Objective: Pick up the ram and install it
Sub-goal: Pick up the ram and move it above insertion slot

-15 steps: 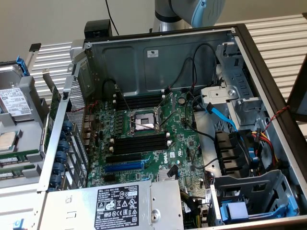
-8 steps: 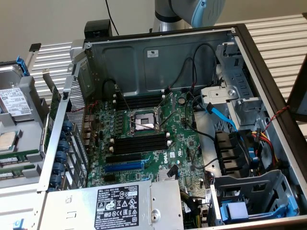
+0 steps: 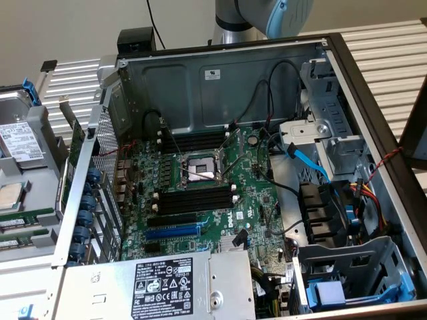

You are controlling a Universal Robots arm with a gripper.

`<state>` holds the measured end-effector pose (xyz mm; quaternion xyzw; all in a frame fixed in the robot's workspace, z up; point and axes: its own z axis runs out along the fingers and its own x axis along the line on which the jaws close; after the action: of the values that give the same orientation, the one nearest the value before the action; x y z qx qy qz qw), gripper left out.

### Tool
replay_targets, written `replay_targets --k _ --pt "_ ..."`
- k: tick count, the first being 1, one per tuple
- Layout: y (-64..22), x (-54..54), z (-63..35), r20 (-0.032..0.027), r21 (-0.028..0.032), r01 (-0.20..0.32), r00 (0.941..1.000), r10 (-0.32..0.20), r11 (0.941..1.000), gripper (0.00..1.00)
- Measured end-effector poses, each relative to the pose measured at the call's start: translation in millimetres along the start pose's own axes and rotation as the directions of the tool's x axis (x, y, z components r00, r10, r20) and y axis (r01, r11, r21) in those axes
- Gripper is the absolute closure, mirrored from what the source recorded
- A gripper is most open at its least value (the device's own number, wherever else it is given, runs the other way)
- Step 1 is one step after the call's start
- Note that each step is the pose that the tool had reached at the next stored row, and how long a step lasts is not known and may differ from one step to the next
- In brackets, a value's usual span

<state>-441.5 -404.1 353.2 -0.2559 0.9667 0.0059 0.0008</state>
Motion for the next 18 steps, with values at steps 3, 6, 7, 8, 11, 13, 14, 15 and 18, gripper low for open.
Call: replay_targets --k 3,6,7,8,11,13,14,15,18 --pt "-0.1 0.0 1.1 -0.0006 -0.0002 0.056 0.9984 -0.056 0.9984 0.89" --pt "0.0 0.0 2.1 -0.0012 -0.0006 0.110 0.9939 -0.110 0.9940 0.89" --pt "0.0 0.0 2.5 -0.0014 -0.0007 0.127 0.9919 -0.127 0.9919 0.89" --pt "0.0 0.0 3.0 -0.0016 -0.0008 0.146 0.9893 -0.146 0.9893 0.89" --pt "0.0 0.0 4.1 -0.0021 -0.0011 0.200 0.9799 -0.200 0.9799 0.89" --pt "0.0 0.0 4.6 -0.0025 -0.0014 0.234 0.9722 -0.234 0.9722 0.89" --pt "0.0 0.0 4.9 -0.0027 -0.0015 0.252 0.9678 -0.252 0.9678 0.89" --pt "0.0 0.0 5.2 -0.0028 -0.0017 0.270 0.9630 -0.270 0.9630 0.89" --pt "-0.1 0.0 6.0 -0.0033 -0.0021 0.322 0.9469 -0.322 0.9469 0.89"
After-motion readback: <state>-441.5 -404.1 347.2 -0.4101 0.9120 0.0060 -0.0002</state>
